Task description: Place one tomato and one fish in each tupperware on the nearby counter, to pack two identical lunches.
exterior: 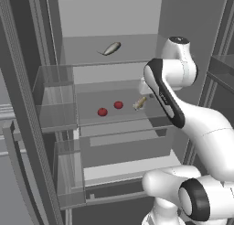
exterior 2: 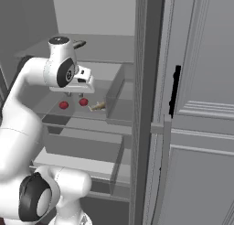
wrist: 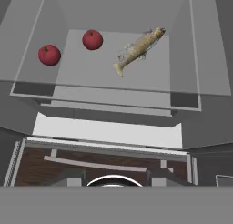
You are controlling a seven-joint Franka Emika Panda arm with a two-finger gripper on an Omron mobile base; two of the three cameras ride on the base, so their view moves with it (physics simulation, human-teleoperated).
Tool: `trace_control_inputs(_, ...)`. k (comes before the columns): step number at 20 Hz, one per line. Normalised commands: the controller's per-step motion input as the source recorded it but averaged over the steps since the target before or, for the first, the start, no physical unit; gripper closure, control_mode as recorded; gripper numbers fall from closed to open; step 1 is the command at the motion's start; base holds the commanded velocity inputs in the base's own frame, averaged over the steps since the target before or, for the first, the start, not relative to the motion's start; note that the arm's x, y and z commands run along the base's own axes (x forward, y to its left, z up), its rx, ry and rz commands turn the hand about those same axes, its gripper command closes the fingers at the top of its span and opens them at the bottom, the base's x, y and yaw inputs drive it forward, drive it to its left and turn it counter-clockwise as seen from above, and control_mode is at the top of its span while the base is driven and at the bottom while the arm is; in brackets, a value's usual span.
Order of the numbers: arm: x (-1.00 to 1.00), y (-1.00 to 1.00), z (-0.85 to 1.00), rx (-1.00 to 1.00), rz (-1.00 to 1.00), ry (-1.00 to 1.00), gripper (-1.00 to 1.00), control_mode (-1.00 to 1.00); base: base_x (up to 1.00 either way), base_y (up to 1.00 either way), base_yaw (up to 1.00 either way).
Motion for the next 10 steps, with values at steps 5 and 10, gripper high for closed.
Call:
trace_control_inputs(5, 0.19, 0.0, -0.47, -0.04, -0.06, -0.11, -1.0, -1.0, 0.0, 0.0, 0.0)
trace_control_inputs(10, 0.65, -0.02, -0.77, 0.02, -0.21, -0.15, -1.0, -1.0, 0.0, 0.0, 0.0)
